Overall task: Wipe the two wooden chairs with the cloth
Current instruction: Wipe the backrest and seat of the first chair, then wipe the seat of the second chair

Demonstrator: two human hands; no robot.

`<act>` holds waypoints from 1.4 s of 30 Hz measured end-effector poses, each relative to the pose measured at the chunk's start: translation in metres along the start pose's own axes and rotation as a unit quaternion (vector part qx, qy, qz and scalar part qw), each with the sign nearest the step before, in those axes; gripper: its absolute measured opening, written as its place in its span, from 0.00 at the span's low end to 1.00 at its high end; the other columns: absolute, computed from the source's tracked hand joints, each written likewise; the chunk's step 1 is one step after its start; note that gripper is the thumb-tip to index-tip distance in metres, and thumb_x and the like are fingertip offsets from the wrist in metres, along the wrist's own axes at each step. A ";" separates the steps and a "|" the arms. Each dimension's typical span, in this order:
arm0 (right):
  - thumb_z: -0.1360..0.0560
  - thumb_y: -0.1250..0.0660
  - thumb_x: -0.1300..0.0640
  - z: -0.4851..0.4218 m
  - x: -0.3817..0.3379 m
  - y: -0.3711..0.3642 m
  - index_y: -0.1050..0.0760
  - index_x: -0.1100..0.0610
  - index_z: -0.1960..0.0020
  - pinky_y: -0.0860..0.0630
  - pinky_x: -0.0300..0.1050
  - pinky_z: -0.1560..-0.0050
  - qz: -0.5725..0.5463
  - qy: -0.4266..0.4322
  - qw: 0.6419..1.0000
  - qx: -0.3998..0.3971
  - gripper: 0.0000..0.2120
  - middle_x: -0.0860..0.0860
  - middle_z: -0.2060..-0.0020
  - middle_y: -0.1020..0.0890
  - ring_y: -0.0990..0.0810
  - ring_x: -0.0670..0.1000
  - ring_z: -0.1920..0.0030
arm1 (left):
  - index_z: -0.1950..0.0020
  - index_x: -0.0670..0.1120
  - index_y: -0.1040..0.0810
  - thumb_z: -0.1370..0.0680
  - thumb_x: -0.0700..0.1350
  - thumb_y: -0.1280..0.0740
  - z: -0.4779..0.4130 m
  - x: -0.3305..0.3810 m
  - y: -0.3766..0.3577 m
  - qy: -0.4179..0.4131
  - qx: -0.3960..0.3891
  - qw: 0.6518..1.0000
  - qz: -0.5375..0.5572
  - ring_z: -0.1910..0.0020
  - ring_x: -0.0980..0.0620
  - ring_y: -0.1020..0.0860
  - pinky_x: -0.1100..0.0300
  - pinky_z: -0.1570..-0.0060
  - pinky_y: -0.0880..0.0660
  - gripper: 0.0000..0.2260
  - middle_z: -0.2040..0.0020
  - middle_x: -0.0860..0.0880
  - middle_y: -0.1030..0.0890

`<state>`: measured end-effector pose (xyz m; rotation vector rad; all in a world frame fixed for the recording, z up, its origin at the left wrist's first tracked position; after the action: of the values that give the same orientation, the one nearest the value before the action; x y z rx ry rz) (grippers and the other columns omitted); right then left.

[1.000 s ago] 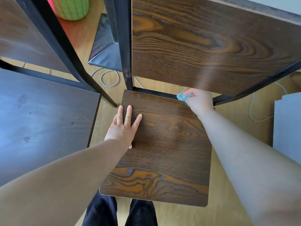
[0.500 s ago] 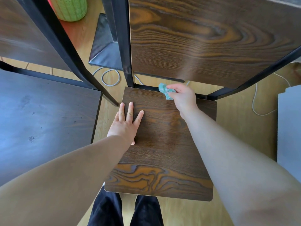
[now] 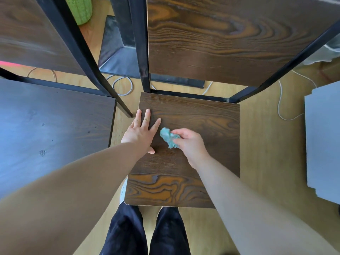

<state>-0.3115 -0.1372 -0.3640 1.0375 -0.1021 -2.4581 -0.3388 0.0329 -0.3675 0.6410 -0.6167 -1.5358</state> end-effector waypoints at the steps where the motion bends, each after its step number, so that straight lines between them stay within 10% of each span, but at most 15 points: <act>1: 0.24 0.31 0.67 0.006 0.005 -0.002 0.19 0.51 0.46 0.20 0.45 0.43 -0.056 -0.030 0.998 -0.014 0.13 0.50 0.47 0.16 0.18 0.47 0.46 | 0.21 0.54 0.68 0.23 0.61 0.33 0.003 -0.002 0.002 -0.009 0.006 1.000 0.005 0.22 0.36 0.65 0.44 0.24 0.46 0.48 0.21 0.41 0.68; 6: 0.23 0.31 0.66 0.026 0.009 0.005 0.23 0.58 0.36 0.22 0.46 0.39 -0.196 -0.080 0.977 -0.026 0.17 0.52 0.42 0.18 0.18 0.49 0.42 | 0.18 0.54 0.59 0.18 0.57 0.38 0.024 -0.009 0.013 -0.029 0.030 0.992 0.115 0.20 0.43 0.61 0.49 0.23 0.48 0.37 0.18 0.45 0.60; 15: 0.23 0.30 0.64 0.063 -0.036 0.016 0.23 0.58 0.37 0.21 0.47 0.40 -0.253 -0.027 0.967 -0.025 0.15 0.53 0.43 0.17 0.17 0.50 0.43 | 0.23 0.52 0.35 0.19 0.56 0.35 0.067 0.001 0.056 -0.039 0.143 0.909 0.389 0.37 0.50 0.25 0.55 0.41 0.25 0.26 0.31 0.50 0.28; 25: 0.21 0.34 0.63 0.094 -0.088 0.035 0.19 0.61 0.42 0.18 0.53 0.44 -0.243 0.038 0.968 -0.048 0.09 0.57 0.46 0.16 0.16 0.55 0.46 | 0.38 0.54 0.21 0.22 0.50 0.29 0.098 0.007 0.098 0.033 0.137 0.773 0.619 0.47 0.58 0.20 0.59 0.47 0.21 0.13 0.48 0.58 0.18; 36: 0.23 0.32 0.66 0.112 -0.127 0.054 0.27 0.54 0.31 0.20 0.39 0.48 -0.151 0.035 0.982 -0.111 0.23 0.51 0.41 0.21 0.20 0.51 0.42 | 0.40 0.56 0.20 0.24 0.41 0.27 0.130 0.017 0.121 0.016 0.115 0.717 0.688 0.43 0.58 0.20 0.56 0.44 0.21 0.16 0.46 0.58 0.17; 42: 0.24 0.37 0.73 0.117 -0.140 0.032 0.28 0.55 0.30 0.19 0.49 0.42 -0.214 -0.001 0.961 -0.177 0.25 0.56 0.44 0.19 0.17 0.55 0.45 | 0.36 0.49 0.22 0.18 0.49 0.34 0.148 0.003 0.118 0.002 0.027 0.593 0.805 0.46 0.51 0.16 0.56 0.47 0.20 0.11 0.44 0.46 0.16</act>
<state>-0.2958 -0.1163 -0.1807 0.9730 0.6006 -2.7108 -0.3631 0.0243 -0.1796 -0.0668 -0.8291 0.2438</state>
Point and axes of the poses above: each hand's wrist, its own z-axis away from the middle knuckle, its own y-axis out of the back of the hand, x = y × z, the point moved 4 cm from there along -z, towards the middle knuckle
